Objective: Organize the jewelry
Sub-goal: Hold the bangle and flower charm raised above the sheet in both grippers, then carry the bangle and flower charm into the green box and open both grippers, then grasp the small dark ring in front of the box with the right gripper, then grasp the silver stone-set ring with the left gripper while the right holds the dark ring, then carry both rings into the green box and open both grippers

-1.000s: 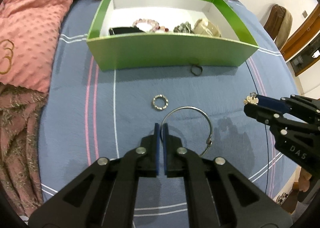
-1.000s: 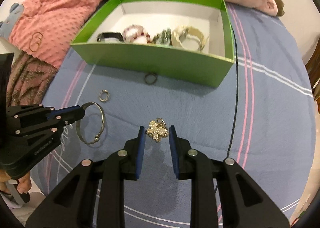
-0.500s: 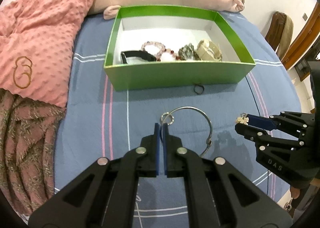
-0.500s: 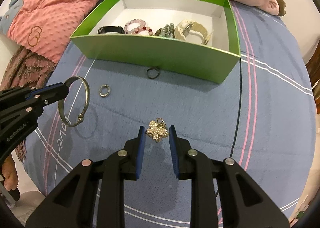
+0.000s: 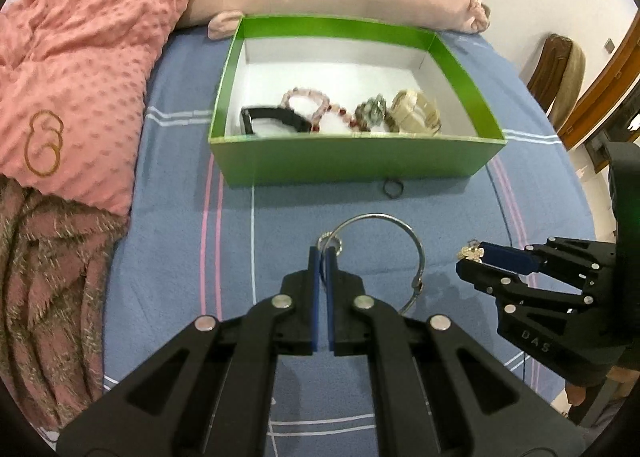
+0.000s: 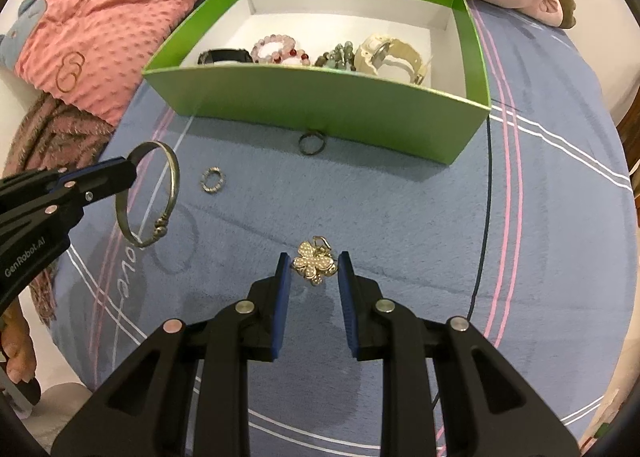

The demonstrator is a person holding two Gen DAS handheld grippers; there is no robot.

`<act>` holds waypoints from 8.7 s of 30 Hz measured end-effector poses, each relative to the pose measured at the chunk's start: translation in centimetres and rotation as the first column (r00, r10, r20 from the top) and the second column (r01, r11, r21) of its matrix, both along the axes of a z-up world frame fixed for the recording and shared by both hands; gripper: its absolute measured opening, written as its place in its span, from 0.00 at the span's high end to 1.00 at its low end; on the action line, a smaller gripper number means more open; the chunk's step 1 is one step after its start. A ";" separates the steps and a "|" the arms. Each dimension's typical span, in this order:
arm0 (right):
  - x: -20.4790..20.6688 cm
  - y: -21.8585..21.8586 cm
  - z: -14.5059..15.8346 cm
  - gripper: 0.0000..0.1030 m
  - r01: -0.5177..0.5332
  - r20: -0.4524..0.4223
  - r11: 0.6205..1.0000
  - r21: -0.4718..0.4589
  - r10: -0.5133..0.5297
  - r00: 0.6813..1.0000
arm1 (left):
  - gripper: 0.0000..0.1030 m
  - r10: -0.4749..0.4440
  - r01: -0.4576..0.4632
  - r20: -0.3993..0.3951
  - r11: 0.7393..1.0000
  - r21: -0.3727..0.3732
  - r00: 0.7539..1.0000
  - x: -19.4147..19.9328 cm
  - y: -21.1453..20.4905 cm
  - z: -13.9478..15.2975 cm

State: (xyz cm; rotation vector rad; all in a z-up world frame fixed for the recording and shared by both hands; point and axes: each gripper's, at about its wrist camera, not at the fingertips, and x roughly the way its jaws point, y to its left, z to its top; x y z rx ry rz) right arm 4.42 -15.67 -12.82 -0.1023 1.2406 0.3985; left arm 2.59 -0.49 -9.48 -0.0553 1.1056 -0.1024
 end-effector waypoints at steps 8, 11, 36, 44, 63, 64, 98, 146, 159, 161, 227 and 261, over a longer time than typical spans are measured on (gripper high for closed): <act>1.0 -0.1 0.4 0.77 0.003 0.007 1.000 0.000 -0.003 1.000 | 0.97 -0.010 0.010 -0.012 1.000 0.001 1.000 0.4 -0.4 -0.3; 0.7 0.1 -0.3 0.77 -0.003 -0.011 1.000 -0.002 0.003 1.000 | 0.97 -0.012 0.013 -0.025 1.000 0.004 1.000 0.3 -0.4 -0.9; 0.7 0.4 -0.4 0.77 -0.011 -0.015 1.000 0.000 0.011 1.000 | 0.97 -0.021 0.021 -0.023 1.000 0.006 1.000 0.3 -0.6 -0.9; 0.7 0.3 -0.5 0.77 -0.007 -0.022 1.000 -0.001 0.007 1.000 | 0.97 -0.025 0.026 -0.034 1.000 0.004 0.999 0.3 -0.7 -1.3; 3.3 1.1 4.8 0.77 -0.028 0.131 1.000 0.004 0.027 0.991 | 0.97 0.011 -0.011 0.049 1.000 0.011 0.999 3.1 0.8 2.4; 3.7 1.3 5.3 0.77 -0.031 0.147 0.999 0.007 0.030 0.989 | 0.97 0.010 -0.011 0.057 1.000 0.010 0.998 3.4 0.8 2.8; 21.4 3.7 2.1 0.77 0.157 0.185 0.987 -0.040 -0.147 0.972 | 0.95 0.052 -0.052 0.004 0.995 0.083 0.999 20.1 1.7 -1.8; 7.8 4.2 -3.9 0.88 0.111 0.077 0.993 -0.026 -0.109 0.991 | 0.57 0.051 -0.044 -0.114 0.997 0.062 0.992 3.8 1.0 -5.8; 5.2 1.5 -2.2 0.80 0.110 0.071 0.994 -0.020 -0.108 0.992 | 0.45 0.070 -0.066 -0.103 0.997 0.043 0.992 4.3 1.2 -5.9; 5.3 1.5 -2.5 0.79 0.122 0.068 0.992 -0.016 -0.121 0.990 | 0.44 0.084 -0.080 -0.106 0.996 0.034 0.991 4.3 1.5 -5.9; 2.0 -0.2 -2.4 0.82 0.106 0.030 0.994 0.004 -0.106 0.994 | 0.79 -0.062 0.070 -0.092 0.994 0.087 0.994 4.3 -2.9 -7.5; 1.5 0.6 2.0 0.82 0.073 0.118 0.997 0.038 -0.077 0.990 | 0.79 -0.012 0.007 0.052 0.996 0.093 0.999 1.6 -1.5 -0.2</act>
